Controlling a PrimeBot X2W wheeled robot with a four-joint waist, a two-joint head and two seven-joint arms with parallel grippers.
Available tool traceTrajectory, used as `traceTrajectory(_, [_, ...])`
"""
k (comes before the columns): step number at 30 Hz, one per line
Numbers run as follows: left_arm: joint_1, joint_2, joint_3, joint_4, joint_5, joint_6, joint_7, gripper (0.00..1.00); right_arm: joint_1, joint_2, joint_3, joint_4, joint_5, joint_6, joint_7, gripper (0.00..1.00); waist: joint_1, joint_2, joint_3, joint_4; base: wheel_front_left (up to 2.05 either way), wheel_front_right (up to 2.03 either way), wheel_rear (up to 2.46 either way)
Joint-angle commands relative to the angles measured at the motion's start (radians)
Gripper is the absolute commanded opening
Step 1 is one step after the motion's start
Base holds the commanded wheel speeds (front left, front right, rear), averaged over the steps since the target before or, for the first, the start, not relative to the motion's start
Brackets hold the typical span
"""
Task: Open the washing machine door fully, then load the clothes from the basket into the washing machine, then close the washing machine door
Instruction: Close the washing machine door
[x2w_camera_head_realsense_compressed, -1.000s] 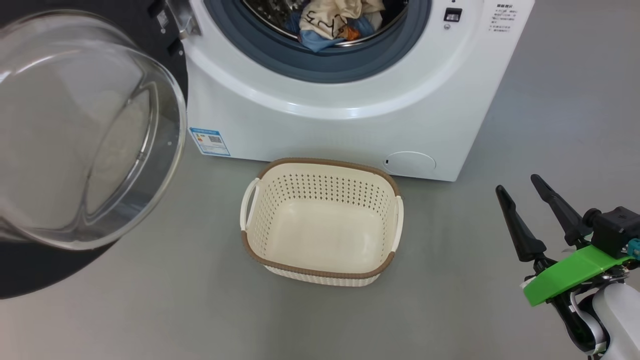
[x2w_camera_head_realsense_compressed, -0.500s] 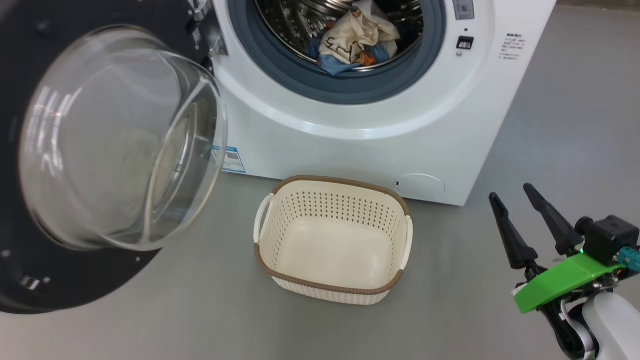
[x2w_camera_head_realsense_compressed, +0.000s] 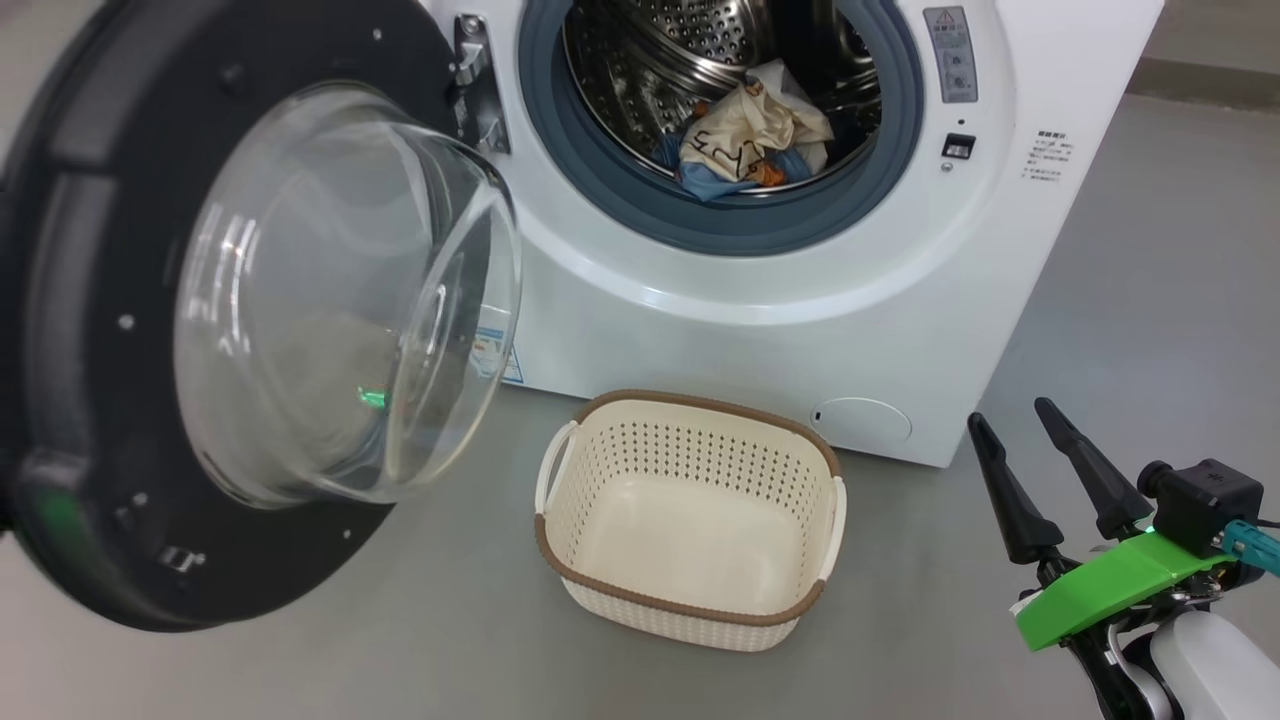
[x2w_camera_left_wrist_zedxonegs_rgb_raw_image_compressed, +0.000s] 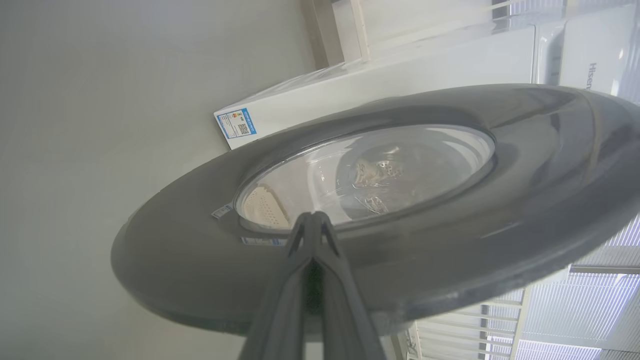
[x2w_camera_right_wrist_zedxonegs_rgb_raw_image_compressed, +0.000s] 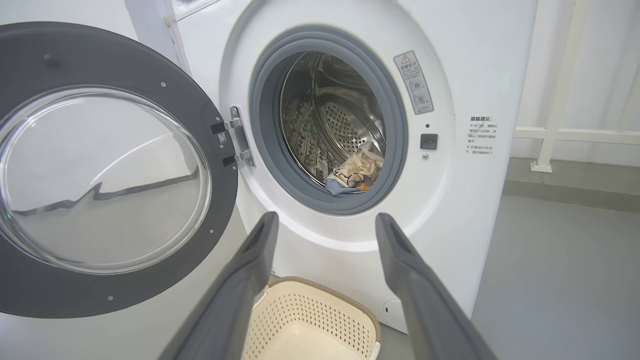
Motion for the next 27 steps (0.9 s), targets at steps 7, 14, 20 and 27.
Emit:
traceTrajectory(7, [0.067,-0.017,-0.013,-0.153,-0.023,-0.004,0.081,0.00,0.013,0.000,0.012,-0.020,0.004,0.004,-0.008,1.00,0.0000,-0.0001,-0.020,0.001,0.00,0.00,0.00])
traceTrajectory(14, [0.135,-0.075,-0.021,-0.307,-0.055,0.032,0.136,0.00,0.022,0.011,0.004,-0.024,0.006,0.004,-0.008,1.00,0.0000,-0.0001,-0.029,-0.023,0.00,0.00,0.00])
traceTrajectory(20, [0.207,-0.128,-0.041,-0.472,-0.078,0.079,0.192,0.00,0.029,0.019,-0.002,-0.026,0.006,0.004,-0.008,1.00,0.0000,-0.0001,-0.030,-0.048,0.00,0.00,0.00])
traceTrajectory(27, [0.274,-0.185,-0.072,-0.655,-0.085,0.143,0.224,0.00,0.032,0.023,-0.006,-0.026,0.006,0.004,-0.008,1.00,0.0000,-0.0001,-0.031,-0.077,0.00,0.00,0.00])
